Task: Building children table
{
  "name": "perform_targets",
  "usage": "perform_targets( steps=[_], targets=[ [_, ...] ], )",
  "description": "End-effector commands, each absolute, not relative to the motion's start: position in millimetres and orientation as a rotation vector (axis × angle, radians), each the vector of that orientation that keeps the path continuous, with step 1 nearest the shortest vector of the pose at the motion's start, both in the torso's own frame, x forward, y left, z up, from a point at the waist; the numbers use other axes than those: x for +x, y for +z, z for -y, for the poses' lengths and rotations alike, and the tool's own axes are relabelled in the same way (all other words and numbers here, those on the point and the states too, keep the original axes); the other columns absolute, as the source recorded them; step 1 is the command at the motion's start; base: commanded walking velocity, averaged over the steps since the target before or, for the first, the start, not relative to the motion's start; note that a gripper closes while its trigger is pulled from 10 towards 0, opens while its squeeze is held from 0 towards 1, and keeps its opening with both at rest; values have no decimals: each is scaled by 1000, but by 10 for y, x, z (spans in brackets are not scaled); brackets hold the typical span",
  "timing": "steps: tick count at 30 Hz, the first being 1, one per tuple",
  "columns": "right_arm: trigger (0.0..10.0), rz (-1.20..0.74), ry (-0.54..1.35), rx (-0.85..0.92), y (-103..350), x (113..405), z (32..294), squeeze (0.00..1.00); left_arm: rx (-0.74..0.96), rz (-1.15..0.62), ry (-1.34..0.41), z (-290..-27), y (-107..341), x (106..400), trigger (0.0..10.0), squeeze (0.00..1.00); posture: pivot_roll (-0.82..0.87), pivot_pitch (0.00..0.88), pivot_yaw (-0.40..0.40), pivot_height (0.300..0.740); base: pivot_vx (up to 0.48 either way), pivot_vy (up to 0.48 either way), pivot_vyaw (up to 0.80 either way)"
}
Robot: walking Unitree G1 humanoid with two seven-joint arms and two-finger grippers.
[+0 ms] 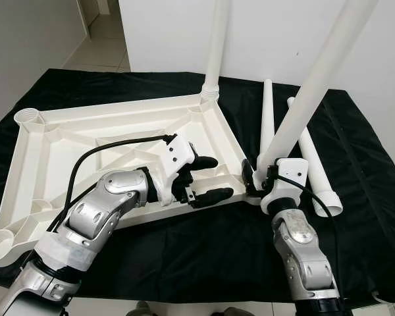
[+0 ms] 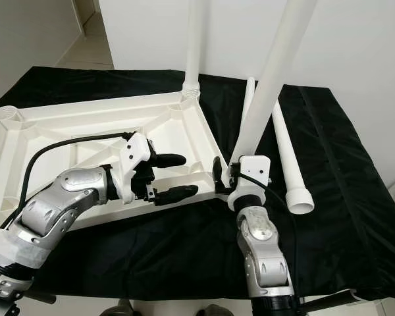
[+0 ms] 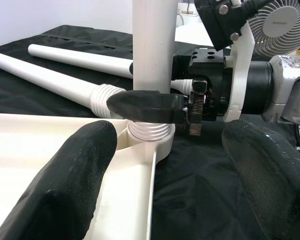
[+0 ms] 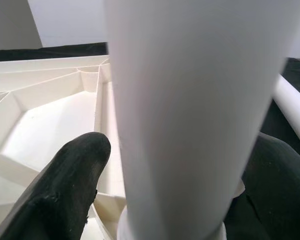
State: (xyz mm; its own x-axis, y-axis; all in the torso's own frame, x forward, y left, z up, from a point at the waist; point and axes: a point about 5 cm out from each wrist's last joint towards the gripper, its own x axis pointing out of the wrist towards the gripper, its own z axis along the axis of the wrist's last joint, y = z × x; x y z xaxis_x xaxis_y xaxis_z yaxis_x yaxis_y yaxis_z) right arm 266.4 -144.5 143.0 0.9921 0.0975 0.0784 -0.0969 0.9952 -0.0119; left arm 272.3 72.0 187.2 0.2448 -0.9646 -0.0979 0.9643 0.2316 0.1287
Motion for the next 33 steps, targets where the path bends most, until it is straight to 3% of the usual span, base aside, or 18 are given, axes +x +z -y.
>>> perform_targets(
  steps=[1, 6, 17, 18, 19, 22, 23, 25, 26, 31, 32, 33],
  targets=[
    [10000, 76, 163, -18, 1429, 2646, 1507, 0, 189, 2, -1393, -699, 1875, 2693, 10000, 0, 6, 5, -21, 740, 0, 0, 0],
    [10000, 48, 356, -76, 1373, 2711, 1730, 0, 183, -5, -1395, -684, 1862, 2702, 10000, 0, 3, 3, -18, 740, 0, 0, 0],
    [10000, 12, 472, -124, 1326, 2799, 1855, 0, 184, -6, -1399, -680, 1863, 2701, 10000, 0, 6, 2, -18, 740, 0, 0, 0],
    [4667, 9, 498, -135, 1328, 2809, 1870, 0, 183, -6, -1399, -679, 1864, 2700, 10000, 0, 5, 1, -15, 740, 0, 0, 0],
    [3020, 12, 514, -143, 1347, 2824, 1881, 0, 183, -4, -1398, -677, 1866, 2703, 10000, 0, 4, 2, -16, 740, 0, 0, 0],
    [3020, 15, 530, -145, 1363, 2839, 1896, 0, 182, -4, -1397, -675, 1868, 2705, 10000, 0, 4, 2, -16, 740, 0, 0, 0],
    [2118, 18, 544, -153, 1378, 2854, 1902, 0, 182, -2, -1397, -674, 1870, 2707, 10000, 0, 2, 1, -15, 740, 0, 0, 0],
    [2118, 18, 544, -153, 1378, 2854, 1902, 0, 182, -2, -1397, -674, 1870, 2707, 10000, 0, 2, 1, -15, 740, 0, 0, 0],
    [0, 19, 553, -164, 1388, 2867, 1906, 0, 181, 0, -1397, -668, 1873, 2709, 10000, 0, 2, 0, -17, 740, 0, 0, 0],
    [0, 16, 572, -160, 1382, 2873, 1907, 0, 180, 4, -1398, -663, 1878, 2710, 10000, 0, 2, 0, -18, 740, 0, 0, 0],
    [10000, 15, 561, -130, 1370, 2875, 1889, 0, 179, 6, -1398, -657, 1881, 2713, 10000, 0, 6, 0, -25, 740, 0, 0, 0],
    [10000, 15, 561, -130, 1370, 2875, 1889, 0, 179, 6, -1398, -657, 1881, 2713, 10000, 0, 6, 0, -25, 740, 0, 0, 0]
  ],
)
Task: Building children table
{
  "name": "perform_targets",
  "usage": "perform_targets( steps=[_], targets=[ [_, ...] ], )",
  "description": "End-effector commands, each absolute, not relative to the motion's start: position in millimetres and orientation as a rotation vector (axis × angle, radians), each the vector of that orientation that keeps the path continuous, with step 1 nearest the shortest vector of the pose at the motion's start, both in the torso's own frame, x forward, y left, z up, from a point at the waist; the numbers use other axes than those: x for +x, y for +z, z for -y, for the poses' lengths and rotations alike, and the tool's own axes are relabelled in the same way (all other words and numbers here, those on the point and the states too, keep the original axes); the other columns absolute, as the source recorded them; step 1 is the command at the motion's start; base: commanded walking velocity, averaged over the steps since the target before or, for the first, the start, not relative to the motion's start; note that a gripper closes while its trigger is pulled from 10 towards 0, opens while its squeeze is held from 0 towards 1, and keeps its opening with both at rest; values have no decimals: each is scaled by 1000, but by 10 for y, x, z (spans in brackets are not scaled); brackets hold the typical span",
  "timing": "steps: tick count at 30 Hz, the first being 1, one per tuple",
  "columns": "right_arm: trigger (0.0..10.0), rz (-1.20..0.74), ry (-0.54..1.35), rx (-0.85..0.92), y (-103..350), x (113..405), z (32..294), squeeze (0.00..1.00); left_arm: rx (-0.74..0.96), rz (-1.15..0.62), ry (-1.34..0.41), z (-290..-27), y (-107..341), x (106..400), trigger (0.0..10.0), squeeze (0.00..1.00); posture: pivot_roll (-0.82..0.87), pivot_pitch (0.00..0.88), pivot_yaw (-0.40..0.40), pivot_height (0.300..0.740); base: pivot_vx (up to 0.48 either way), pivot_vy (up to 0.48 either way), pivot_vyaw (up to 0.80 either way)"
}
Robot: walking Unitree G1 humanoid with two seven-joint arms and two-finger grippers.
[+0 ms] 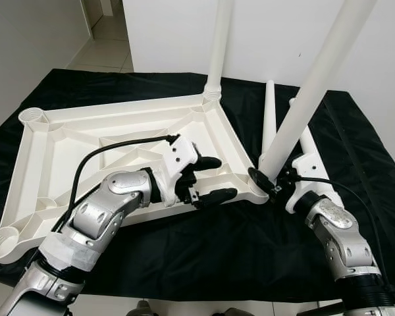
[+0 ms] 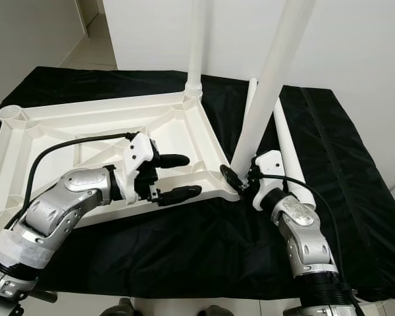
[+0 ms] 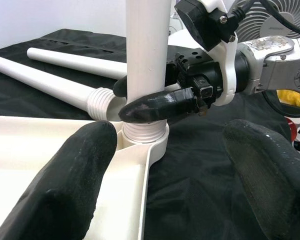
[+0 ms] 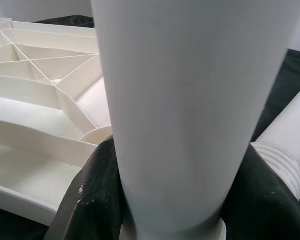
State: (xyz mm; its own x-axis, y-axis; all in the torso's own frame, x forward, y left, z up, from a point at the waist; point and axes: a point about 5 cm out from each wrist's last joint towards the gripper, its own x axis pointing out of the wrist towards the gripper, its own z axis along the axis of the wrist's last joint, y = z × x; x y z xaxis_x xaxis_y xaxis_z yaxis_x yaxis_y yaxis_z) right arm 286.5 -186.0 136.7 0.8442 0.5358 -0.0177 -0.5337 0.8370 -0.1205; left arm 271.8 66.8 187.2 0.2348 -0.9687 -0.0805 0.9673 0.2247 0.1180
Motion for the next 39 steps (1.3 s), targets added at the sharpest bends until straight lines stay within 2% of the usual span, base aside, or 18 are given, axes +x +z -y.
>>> perform_targets(
  steps=[1, 7, 10, 20, 26, 33, 37, 38, 39],
  targets=[
    [10000, 15, 551, -106, 1360, 2876, 1876, 0, 179, 8, -1397, -654, 1883, 2714, 10000, 0, 6, 0, -25, 740, 0, 0, 0],
    [10000, 20, 503, -77, 1349, 2890, 1763, 0, 183, 12, -1392, -653, 1890, 2737, 10000, 0, 4, 0, -30, 740, 0, 0, 0],
    [10000, -1, 389, -46, 1330, 2910, 1618, 0, 187, 10, -1377, -672, 1889, 2769, 10000, 0, 5, 2, -38, 740, 0, 0, 0],
    [10000, -11, 181, -16, 1323, 2875, 1467, 0, 198, 11, -1362, -704, 1898, 2819, 10000, 0, -1, 2, -36, 740, 0, 0, 0],
    [10000, -5, -79, 41, 1316, 2731, 1325, 0, 206, 10, -1347, -726, 1892, 2862, 10000, 0, 0, 0, -41, 740, 0, 0, 0],
    [10000, -4, -154, 66, 1347, 2662, 1239, 0, 212, 14, -1327, -760, 1901, 2896, 10000, 0, 1, 0, -45, 740, 0, 0, 0],
    [10000, 10, -178, 76, 1384, 2658, 1275, 0, 216, 17, -1320, -777, 1898, 2912, 10000, 0, 1, 0, -47, 740, 0, 0, 0],
    [10000, 21, -168, 81, 1400, 2662, 1285, 1000, 211, 13, -1329, -772, 1888, 2907, 10000, 0, -1, 0, -47, 740, 0, 0, 0],
    [10000, 32, -147, 94, 1418, 2667, 1278, 1000, 208, 11, -1337, -764, 1879, 2901, 10000, 0, 0, 0, -48, 740, 0, 0, 0]
  ],
)
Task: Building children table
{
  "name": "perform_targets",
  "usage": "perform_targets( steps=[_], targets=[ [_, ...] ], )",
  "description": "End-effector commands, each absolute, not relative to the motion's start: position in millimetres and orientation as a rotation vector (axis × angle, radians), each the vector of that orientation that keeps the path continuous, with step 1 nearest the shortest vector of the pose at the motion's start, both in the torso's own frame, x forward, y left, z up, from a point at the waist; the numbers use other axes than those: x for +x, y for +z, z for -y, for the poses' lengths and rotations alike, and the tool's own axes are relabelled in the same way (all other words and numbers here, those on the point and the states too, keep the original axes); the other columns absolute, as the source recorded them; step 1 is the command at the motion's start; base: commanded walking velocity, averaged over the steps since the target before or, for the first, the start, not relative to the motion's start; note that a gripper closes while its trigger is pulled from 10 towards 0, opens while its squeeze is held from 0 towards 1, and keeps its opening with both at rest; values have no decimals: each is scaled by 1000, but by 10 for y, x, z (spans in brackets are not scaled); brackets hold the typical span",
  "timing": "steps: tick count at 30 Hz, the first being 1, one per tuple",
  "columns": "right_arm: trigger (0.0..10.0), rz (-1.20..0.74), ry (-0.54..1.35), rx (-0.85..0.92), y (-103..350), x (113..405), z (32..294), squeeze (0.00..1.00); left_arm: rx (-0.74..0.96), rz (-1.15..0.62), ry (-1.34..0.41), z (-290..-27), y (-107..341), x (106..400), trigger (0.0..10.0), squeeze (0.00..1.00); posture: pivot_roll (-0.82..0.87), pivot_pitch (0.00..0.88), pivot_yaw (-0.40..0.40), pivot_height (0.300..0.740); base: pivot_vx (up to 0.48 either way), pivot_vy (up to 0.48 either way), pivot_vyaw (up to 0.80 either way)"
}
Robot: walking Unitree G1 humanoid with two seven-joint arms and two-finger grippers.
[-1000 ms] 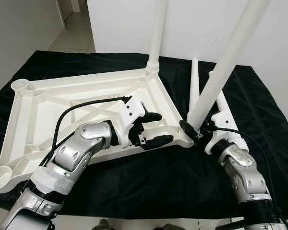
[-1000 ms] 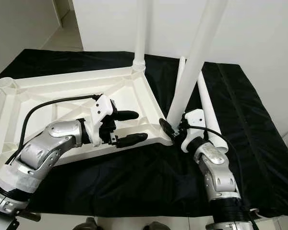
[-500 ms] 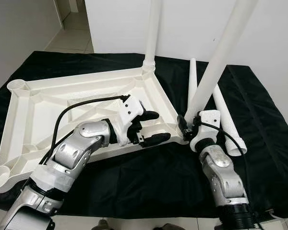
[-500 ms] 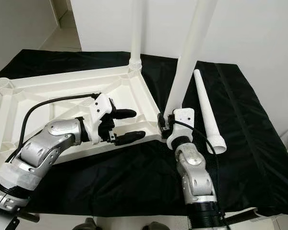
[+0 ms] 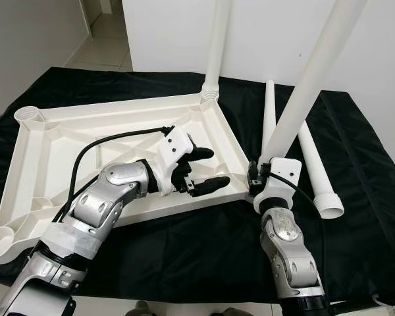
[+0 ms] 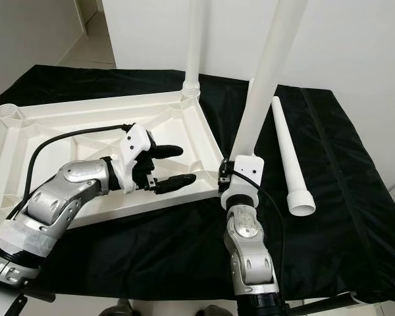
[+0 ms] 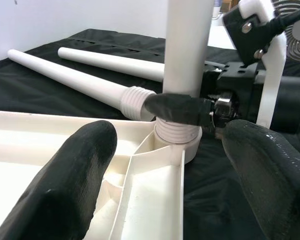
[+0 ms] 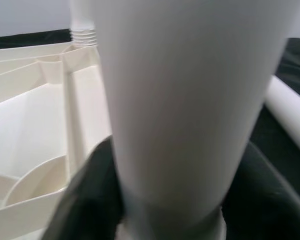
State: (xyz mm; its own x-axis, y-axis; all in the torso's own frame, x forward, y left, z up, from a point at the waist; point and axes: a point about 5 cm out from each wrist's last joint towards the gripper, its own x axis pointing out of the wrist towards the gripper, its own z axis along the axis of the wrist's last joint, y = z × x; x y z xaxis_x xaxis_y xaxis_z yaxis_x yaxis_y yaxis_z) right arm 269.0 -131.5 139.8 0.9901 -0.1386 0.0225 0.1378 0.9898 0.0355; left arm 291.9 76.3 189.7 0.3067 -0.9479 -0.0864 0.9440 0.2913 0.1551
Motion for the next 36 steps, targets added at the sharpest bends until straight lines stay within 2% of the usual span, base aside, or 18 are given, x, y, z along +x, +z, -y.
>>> perform_targets(
  steps=[1, 8, 9, 11, 16, 18, 21, 23, 29, 30, 33, 34, 36],
  targets=[
    [10000, 32, -147, 94, 1418, 2667, 1278, 1000, 208, 11, -1337, -764, 1879, 2901, 10000, 0, 0, 0, -48, 740, 0, 0, 0],
    [10000, 55, -35, 61, 1449, 2681, 1265, 1000, 171, -9, -1325, -719, 1798, 2880, 10000, 0, 2, 0, -47, 740, 0, 0, 0],
    [10000, 58, 16, 54, 1448, 2686, 1288, 0, 162, -11, -1323, -692, 1766, 2863, 10000, 0, 6, 0, -48, 740, 0, 0, 0],
    [10000, 58, 16, 54, 1448, 2686, 1288, 0, 162, -11, -1323, -692, 1766, 2863, 10000, 0, 6, 0, -48, 740, 0, 0, 0],
    [10000, 70, 155, 9, 1454, 2687, 1356, 0, 152, -15, -1319, -641, 1680, 2829, 10000, 0, 1, 0, -42, 740, 0, 0, 0],
    [10000, 73, 235, -50, 1430, 2683, 1457, 0, 156, -8, -1293, -623, 1623, 2843, 10000, 0, -3, 0, -35, 740, 0, 0, 0],
    [10000, 75, 257, -72, 1419, 2684, 1506, 0, 157, -5, -1289, -613, 1606, 2841, 10000, 0, -4, 0, -34, 740, 0, 0, 0],
    [10000, 67, 309, -89, 1384, 2697, 1646, 0, 164, -7, -1312, -579, 1581, 2793, 10000, 0, -4, 0, -29, 740, 0, 0, 0],
    [10000, 47, 393, -109, 1338, 2741, 1740, 0, 169, -4, -1347, -533, 1580, 2738, 10000, 0, 0, 0, -25, 740, 0, 0, 0],
    [8471, 36, 419, -112, 1321, 2755, 1748, 0, 170, -4, -1354, -522, 1579, 2723, 10000, 0, 0, 0, -23, 740, 0, 0, 0],
    [8471, 29, 434, -113, 1310, 2763, 1750, 0, 171, -4, -1357, -515, 1578, 2715, 10000, 0, 0, 0, -23, 740, 0, 0, 0],
    [2392, 29, 442, -120, 1303, 2780, 1747, 0, 169, -3, -1359, -510, 1579, 2707, 10000, 0, 2, 0, -23, 740, 0, 0, 0],
    [1686, 33, 465, -128, 1306, 2848, 1736, 0, 167, 2, -1362, -497, 1587, 2703, 10000, 0, 7, 0, -22, 740, 0, 0, 0]
  ],
)
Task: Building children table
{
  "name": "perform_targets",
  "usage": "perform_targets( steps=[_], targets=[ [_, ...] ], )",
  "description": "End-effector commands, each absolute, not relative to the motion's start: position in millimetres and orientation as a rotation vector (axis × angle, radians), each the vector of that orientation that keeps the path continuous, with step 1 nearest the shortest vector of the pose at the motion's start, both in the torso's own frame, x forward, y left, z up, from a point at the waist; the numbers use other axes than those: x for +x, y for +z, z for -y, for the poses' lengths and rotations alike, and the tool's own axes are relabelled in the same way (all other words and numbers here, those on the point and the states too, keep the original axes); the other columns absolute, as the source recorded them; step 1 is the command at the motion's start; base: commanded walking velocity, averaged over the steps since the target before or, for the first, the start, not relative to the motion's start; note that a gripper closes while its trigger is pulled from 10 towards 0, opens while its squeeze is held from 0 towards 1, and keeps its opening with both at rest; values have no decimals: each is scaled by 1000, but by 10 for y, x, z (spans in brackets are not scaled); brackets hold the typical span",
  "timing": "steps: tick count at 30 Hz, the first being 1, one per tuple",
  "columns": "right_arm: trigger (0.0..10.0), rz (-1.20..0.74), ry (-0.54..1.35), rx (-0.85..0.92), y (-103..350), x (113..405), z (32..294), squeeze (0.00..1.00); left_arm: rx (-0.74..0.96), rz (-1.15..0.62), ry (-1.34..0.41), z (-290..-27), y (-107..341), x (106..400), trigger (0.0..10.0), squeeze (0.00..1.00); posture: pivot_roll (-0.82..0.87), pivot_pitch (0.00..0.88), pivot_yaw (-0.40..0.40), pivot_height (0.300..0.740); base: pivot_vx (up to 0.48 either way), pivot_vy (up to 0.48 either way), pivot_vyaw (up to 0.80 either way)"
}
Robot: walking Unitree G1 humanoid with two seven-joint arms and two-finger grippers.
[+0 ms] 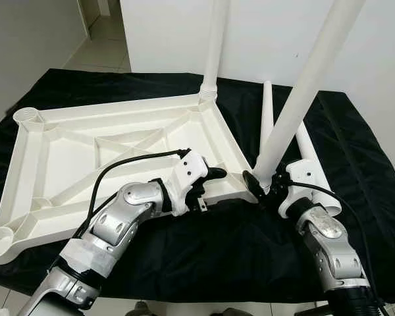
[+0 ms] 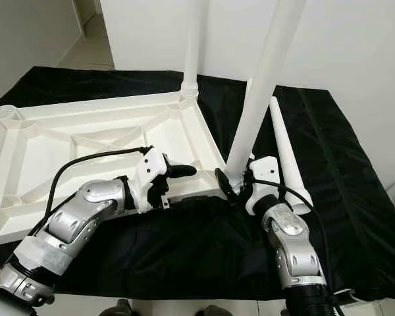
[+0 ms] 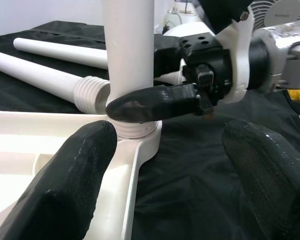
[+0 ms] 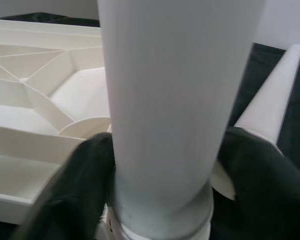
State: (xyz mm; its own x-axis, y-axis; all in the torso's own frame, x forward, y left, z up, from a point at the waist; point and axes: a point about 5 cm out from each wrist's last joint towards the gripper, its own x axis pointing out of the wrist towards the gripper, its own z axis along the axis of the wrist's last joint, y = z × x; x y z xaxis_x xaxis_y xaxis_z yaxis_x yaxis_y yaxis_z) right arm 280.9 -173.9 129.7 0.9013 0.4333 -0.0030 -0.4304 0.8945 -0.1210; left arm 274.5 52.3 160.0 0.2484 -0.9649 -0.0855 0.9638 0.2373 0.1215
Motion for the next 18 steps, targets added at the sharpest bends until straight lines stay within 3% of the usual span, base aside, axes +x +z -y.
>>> perform_targets(
  steps=[1, 2, 3, 10, 11, 12, 18],
  targets=[
    [1686, 33, 465, -128, 1306, 2848, 1736, 0, 167, 2, -1362, -497, 1587, 2703, 10000, 0, 7, 0, -22, 740, 0, 0, 0],
    [1216, 34, 470, -129, 1306, 2867, 1736, 0, 167, 5, -1362, -492, 1591, 2703, 10000, 0, 9, 0, -24, 740, 0, 0, 0],
    [0, 32, 475, -126, 1304, 2874, 1734, 0, 167, 6, -1362, -490, 1593, 2705, 10000, 0, 9, 0, -24, 740, 0, 0, 0],
    [0, 24, 489, -111, 1259, 2866, 1741, 0, 168, 12, -1359, -494, 1593, 2714, 10000, 0, 10, 0, -27, 740, 0, 0, 0],
    [9373, 16, 482, -92, 1236, 2850, 1736, 0, 168, 12, -1359, -494, 1593, 2710, 10000, 0, 10, 1, -27, 740, 0, 0, 0],
    [10000, 8, 466, -65, 1213, 2821, 1720, 0, 166, 13, -1360, -493, 1595, 2703, 10000, 0, 8, 4, -28, 740, 0, 0, 0],
    [10000, 5, 449, -42, 1197, 2802, 1700, 0, 164, 11, -1361, -492, 1597, 2697, 10000, 0, 6, 5, -27, 740, 0, 0, 0]
  ],
)
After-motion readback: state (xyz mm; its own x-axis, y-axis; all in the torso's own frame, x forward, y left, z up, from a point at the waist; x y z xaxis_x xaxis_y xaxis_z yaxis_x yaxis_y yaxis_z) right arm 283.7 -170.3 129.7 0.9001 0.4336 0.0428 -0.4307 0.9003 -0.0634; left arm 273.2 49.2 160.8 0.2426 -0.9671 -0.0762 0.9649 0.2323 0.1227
